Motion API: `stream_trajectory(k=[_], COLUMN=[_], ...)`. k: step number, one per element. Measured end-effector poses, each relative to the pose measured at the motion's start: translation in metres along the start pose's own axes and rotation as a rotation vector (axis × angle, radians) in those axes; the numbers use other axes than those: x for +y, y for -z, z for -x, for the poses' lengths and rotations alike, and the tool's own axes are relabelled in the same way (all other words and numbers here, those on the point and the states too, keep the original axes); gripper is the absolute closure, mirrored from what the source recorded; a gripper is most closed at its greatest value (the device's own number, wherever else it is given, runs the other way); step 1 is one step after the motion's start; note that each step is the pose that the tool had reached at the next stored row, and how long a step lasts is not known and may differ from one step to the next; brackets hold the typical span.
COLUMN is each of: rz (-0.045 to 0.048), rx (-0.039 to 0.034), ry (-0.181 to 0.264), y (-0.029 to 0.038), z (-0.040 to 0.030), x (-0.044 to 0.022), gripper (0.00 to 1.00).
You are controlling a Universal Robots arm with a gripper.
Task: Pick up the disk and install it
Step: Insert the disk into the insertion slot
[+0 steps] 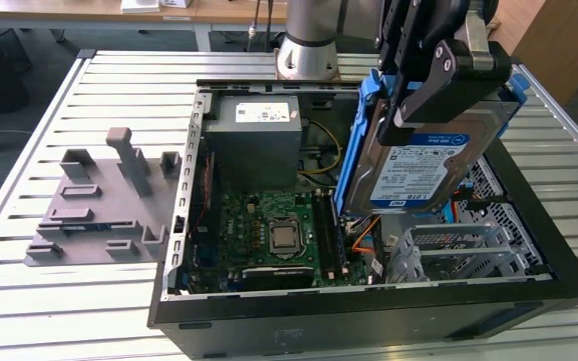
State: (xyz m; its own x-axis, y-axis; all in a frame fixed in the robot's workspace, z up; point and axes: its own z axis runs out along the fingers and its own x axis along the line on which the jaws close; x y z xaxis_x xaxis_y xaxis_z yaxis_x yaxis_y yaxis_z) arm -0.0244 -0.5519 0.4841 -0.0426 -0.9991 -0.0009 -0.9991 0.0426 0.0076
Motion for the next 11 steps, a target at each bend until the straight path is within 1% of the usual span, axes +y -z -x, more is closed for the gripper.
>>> stream_trajectory(k=[7,8,11], rz=[-0.0001,-0.0001,0.0000], rx=[-0.0001,-0.0001,0.0000], ry=[0.000,0.000,0.000], y=[-0.0001,-0.0002,-0.0006], z=[0.0000,0.0000,0.0002], x=[-0.0009,-0.0017,-0.0083], gripper=[0.64,0.64,0.64])
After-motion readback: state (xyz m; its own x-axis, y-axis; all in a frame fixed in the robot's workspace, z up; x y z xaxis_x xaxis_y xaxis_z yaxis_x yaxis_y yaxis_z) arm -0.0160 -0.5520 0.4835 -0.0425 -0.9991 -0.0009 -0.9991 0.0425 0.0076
